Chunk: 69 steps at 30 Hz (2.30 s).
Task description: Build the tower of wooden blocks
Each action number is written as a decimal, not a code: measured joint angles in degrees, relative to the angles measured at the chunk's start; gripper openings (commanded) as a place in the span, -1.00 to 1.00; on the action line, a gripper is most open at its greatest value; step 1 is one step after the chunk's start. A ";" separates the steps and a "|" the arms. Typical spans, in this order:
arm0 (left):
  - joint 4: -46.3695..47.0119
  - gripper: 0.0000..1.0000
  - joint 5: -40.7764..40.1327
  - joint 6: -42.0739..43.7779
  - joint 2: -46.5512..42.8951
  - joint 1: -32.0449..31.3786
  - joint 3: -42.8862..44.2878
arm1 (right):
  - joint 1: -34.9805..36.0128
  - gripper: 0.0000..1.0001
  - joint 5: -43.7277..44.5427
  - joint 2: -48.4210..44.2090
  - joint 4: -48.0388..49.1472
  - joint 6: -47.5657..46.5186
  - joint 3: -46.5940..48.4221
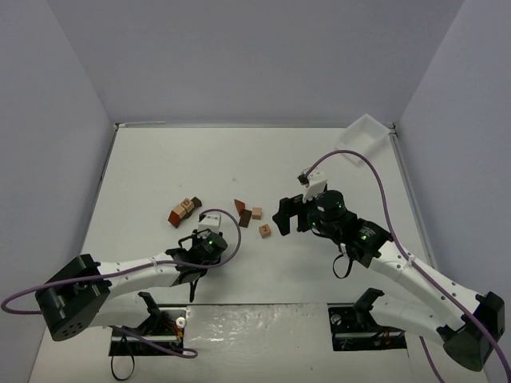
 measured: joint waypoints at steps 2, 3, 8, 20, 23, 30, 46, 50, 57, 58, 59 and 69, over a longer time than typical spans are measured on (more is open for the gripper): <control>-1.28 -0.27 -0.74 -1.77 -0.53 -1.07 -0.33 | 0.00 0.92 -0.41 0.00 0.00 -0.02 0.00; -2.13 -0.24 -1.07 -2.60 -0.95 -1.60 -0.34 | 0.00 0.92 -0.54 0.00 0.00 -0.04 0.00; -9.65 0.06 -3.58 -8.15 -6.79 -2.95 1.19 | 0.00 0.92 -1.04 0.00 -0.01 -0.13 -0.04; -32.89 0.50 -5.11 -41.41 -8.00 -2.77 19.76 | 0.00 0.93 -2.17 -0.07 -0.09 -0.42 -0.07; -34.67 0.53 -1.97 -48.89 -3.16 -2.79 20.09 | 0.00 0.93 -2.60 -0.40 -0.14 -0.68 -0.07; -38.25 0.53 1.41 -63.14 -0.74 -2.50 20.09 | 0.00 0.94 -3.94 -2.68 -0.17 -1.07 -0.13; -39.10 0.49 6.07 -74.23 6.27 2.19 20.01 | -0.36 0.96 -6.83 -4.81 -2.74 -3.20 -1.48; -39.10 0.40 6.72 -74.48 8.37 4.25 20.02 | -0.37 0.96 -7.41 -5.29 -2.96 -3.43 -1.63; -39.25 0.17 7.93 -74.69 12.08 6.56 20.73 | -0.37 0.96 -8.07 -5.82 -3.01 -3.45 -1.90; -39.24 0.16 8.17 -74.72 12.44 6.70 21.03 | -0.37 0.96 -8.10 -5.83 -3.00 -3.45 -1.90; -39.24 0.07 8.43 -74.76 12.75 6.89 21.37 | -0.37 0.97 -8.11 -5.83 -2.99 -3.45 -1.90; -39.17 -0.42 10.48 -73.30 13.08 9.13 22.72 | -0.37 0.97 -8.08 -5.89 -3.02 -3.45 -2.06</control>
